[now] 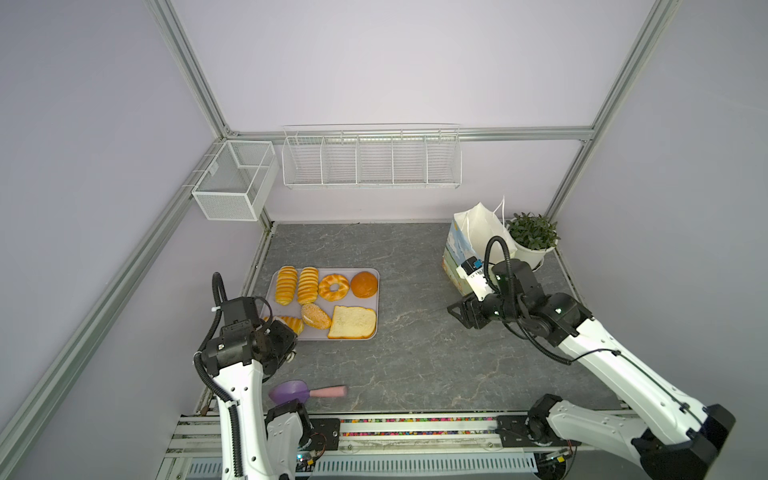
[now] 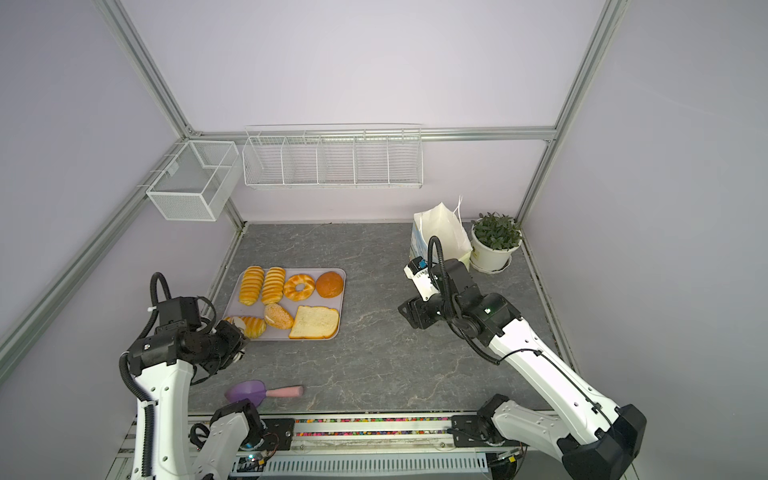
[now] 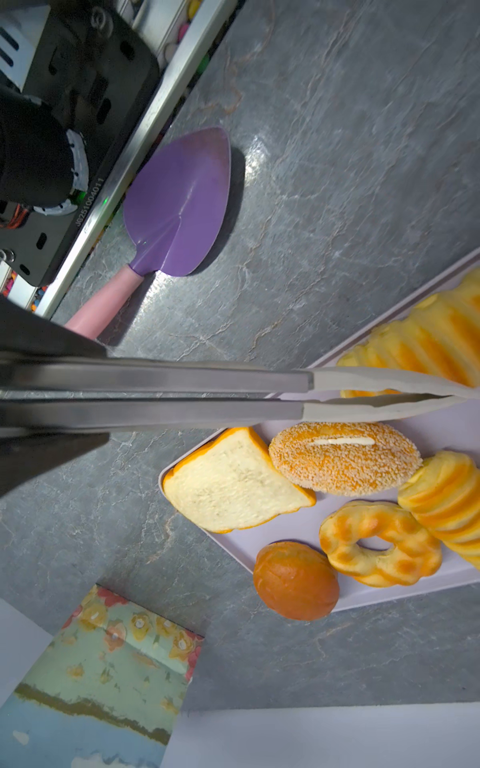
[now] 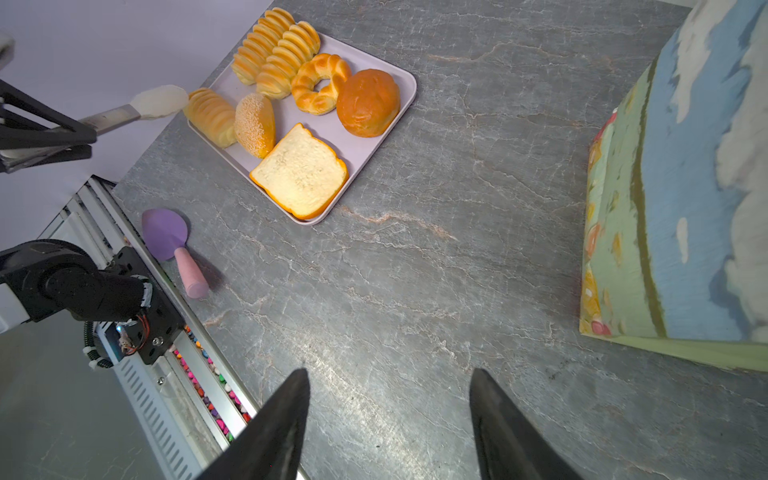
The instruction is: Take the fake bread out of the paper bag
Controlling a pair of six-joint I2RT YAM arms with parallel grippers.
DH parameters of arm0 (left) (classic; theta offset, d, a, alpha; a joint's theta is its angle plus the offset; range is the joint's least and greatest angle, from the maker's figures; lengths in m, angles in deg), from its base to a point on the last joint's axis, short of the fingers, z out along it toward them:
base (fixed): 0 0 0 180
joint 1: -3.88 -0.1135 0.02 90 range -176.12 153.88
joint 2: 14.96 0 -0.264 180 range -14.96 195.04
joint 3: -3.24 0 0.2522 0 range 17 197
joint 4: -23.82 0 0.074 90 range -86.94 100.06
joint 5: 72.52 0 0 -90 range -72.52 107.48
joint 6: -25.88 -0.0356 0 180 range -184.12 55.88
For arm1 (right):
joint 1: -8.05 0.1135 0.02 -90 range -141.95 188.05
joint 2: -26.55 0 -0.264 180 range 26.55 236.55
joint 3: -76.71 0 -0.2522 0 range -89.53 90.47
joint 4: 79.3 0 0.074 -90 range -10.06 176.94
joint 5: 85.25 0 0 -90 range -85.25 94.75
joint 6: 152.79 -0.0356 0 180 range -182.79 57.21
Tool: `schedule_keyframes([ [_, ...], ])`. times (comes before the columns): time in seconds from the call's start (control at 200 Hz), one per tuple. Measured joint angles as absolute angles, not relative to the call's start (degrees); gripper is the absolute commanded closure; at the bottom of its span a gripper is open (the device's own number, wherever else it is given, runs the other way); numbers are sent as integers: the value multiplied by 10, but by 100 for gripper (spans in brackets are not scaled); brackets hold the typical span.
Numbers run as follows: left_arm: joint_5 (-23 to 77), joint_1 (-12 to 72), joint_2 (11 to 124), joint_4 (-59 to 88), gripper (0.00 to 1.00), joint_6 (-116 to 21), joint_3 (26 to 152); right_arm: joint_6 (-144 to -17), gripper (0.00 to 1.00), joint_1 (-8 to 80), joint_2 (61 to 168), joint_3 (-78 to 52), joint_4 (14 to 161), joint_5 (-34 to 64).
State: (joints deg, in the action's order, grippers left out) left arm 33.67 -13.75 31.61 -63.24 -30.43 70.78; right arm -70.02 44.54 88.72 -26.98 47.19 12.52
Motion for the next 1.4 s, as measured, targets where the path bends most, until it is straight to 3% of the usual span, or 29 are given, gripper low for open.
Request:
schedule_keyframes([
  [0.17, 339, -137, 306, -644, 100, -317, 753, -696, 36, 445, 884, -270, 469, 100],
  [0.32, 341, -96, 286, -635, 100, -311, 771, -692, 35, 445, 863, -285, 468, 64],
  [0.61, 250, 206, 265, -538, 100, -205, 718, -691, 34, 445, 831, -344, 467, -23],
  [0.86, 141, 424, 438, -391, 100, -174, 706, -705, 33, 445, 764, -389, 471, -94],
  [0.97, 102, 505, 525, -319, 100, -178, 712, -715, 25, 442, 730, -425, 475, -137],
  [1.205, 70, 573, 690, -212, 100, -214, 755, -757, 11, 427, 675, -497, 486, -220],
  [1.285, 64, 587, 725, -182, 94, -224, 755, -776, 2, 419, 663, -527, 496, -249],
  [1.4, 56, 609, 780, -146, 81, -232, 757, -796, 3, 393, 647, -559, 500, -278],
])
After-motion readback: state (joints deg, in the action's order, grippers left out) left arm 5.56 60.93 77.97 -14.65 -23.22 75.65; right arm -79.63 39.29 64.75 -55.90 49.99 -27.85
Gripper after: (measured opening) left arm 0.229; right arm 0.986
